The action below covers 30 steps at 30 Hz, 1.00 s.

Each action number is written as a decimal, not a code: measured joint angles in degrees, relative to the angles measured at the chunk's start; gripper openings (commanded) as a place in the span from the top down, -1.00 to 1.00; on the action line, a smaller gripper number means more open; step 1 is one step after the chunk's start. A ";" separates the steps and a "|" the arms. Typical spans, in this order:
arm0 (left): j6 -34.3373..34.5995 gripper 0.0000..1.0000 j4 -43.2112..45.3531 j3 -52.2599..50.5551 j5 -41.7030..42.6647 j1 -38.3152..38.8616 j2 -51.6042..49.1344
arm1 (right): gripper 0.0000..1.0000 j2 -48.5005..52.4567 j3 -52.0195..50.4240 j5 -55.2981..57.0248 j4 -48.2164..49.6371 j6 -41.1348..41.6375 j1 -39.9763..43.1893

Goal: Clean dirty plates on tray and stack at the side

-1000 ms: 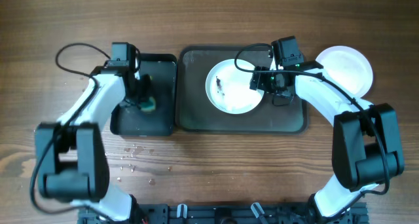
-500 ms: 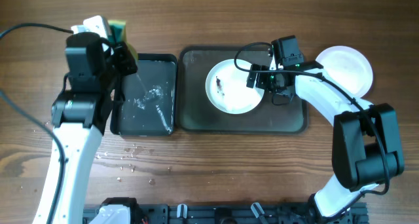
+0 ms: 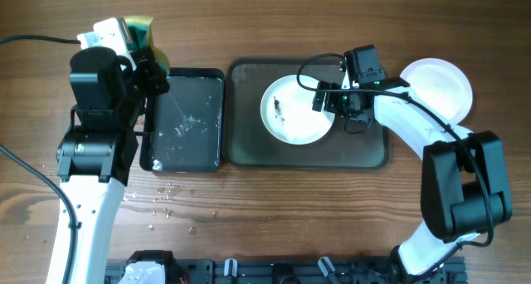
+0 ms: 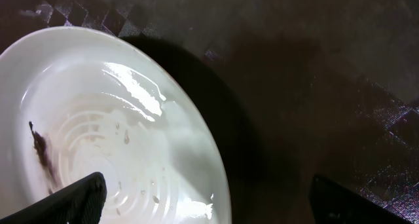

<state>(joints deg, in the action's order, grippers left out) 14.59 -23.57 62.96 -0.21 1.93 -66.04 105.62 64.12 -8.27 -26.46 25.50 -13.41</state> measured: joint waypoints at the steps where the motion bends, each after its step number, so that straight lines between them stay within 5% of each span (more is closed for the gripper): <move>1: 0.00 0.92 -0.22 0.00 0.00 0.00 0.00 | -0.99 0.00 0.00 0.00 0.00 0.00 0.00; 14: -0.20 0.92 -5.25 0.00 0.00 0.00 -1.68 | -0.99 0.00 0.00 2.16 3.89 -0.02 0.00; 30: -0.17 0.92 -15.50 0.00 0.94 0.00 -16.44 | -0.99 0.00 0.00 2.80 4.52 0.00 0.00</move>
<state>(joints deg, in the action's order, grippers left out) 14.41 -39.07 62.96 0.73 1.93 -82.48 105.62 64.12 -5.48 -21.93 25.50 -13.41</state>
